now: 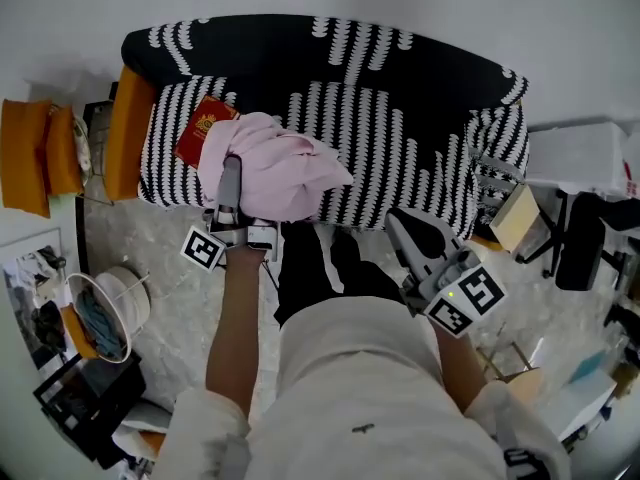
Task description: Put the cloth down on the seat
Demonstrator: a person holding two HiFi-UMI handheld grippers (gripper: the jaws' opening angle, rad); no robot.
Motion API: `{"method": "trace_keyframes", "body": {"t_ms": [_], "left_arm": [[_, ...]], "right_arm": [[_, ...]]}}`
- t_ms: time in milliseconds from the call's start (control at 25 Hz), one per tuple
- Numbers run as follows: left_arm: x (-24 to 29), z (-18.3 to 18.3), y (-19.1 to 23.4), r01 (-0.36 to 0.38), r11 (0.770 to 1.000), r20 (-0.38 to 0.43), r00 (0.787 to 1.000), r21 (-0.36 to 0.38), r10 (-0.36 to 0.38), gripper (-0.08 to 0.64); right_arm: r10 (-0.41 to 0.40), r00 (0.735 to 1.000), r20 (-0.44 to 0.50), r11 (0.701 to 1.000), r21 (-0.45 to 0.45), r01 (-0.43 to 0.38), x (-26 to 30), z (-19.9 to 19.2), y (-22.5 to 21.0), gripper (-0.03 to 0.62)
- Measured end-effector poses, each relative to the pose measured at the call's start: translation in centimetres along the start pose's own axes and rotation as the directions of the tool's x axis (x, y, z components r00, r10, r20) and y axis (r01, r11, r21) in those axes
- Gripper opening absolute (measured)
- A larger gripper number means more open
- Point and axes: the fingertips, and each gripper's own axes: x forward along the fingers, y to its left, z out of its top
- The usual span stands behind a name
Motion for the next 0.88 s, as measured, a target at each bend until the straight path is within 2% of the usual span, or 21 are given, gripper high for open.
{"method": "trace_keyframes", "body": {"t_ms": [200,560,880], "left_arm": [[0.3,0.3,4.0,-0.048,0.998,0.003,0.999,-0.044,0.048,0.179],[-0.2,1.0,10.8,-0.172,0.985,-0.017,0.985,-0.025,0.171,0.179],[-0.9,2.4,14.8,-0.227,0.974,-0.019,0.974,-0.021,0.227,0.179]], "right_arm": [[-0.020,0.999,-0.043,1.000,0.018,0.021,0.9,-1.2,0.1,0.008],[-0.026,0.992,-0.120,0.999,0.033,0.030,3.8,-3.1,0.0,0.008],[-0.024,0.987,-0.157,0.998,0.046,0.032,6.0,-3.9,-0.1,0.008]]}}
